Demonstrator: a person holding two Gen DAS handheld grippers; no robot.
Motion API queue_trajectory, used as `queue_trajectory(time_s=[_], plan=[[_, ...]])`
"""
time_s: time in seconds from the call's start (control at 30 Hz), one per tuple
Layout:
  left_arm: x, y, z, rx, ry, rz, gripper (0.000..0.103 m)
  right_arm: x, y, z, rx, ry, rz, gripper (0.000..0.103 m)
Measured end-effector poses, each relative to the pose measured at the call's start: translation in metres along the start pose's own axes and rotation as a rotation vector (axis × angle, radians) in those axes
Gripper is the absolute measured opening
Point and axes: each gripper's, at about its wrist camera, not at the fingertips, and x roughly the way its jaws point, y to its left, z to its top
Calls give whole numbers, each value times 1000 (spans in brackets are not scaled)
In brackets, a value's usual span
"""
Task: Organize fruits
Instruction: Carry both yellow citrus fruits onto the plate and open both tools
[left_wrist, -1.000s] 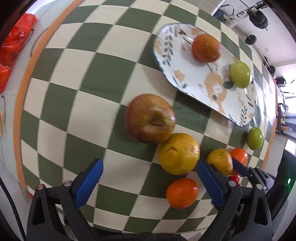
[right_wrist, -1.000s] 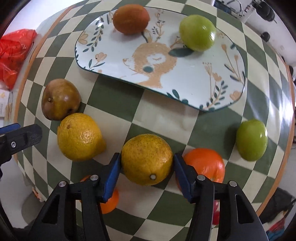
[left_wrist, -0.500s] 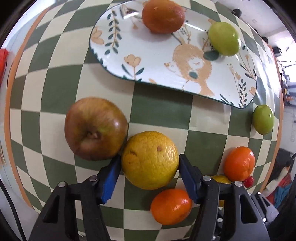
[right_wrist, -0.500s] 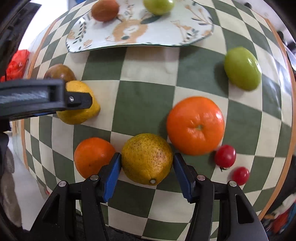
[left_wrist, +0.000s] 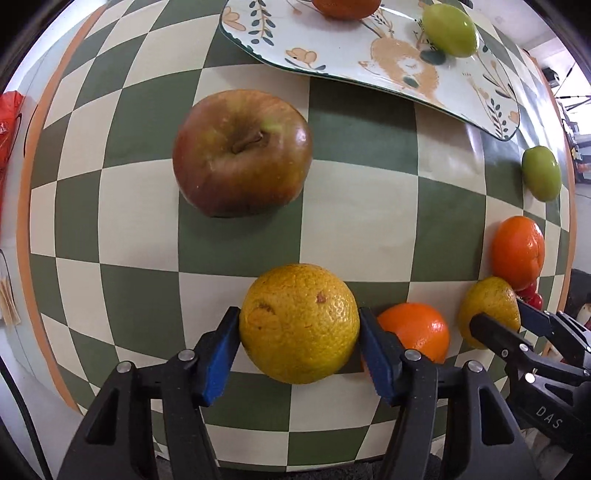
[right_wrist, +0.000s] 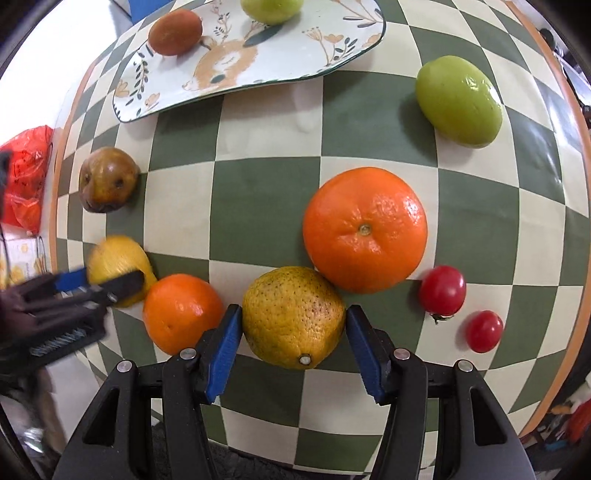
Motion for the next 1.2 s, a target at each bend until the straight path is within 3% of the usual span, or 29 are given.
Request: queue_trajectory(time_s=[0.33,0.53,0.73,0.83,0.97,1.2], plan=[[-1,-4,-7,-6,-16,1,59,12,16,19,-14,9,-1,61],[-55,-9,-9,-9,-77,-87,59,-2,21,18,11,-27,38,61],[-122,-20,37,6,-194,-169,59,-68,25,48,39,-166,150,61],[-129,-20,76,4,-217,-143,59,-82,31,83,41,-202,167,61],[-108,-13,123,-13,-157,-109,59,-77,38,130,43,-209,150,61],[-74,1,155,-54,-47,-132,59,-40,49,185,20,-150,85,61]])
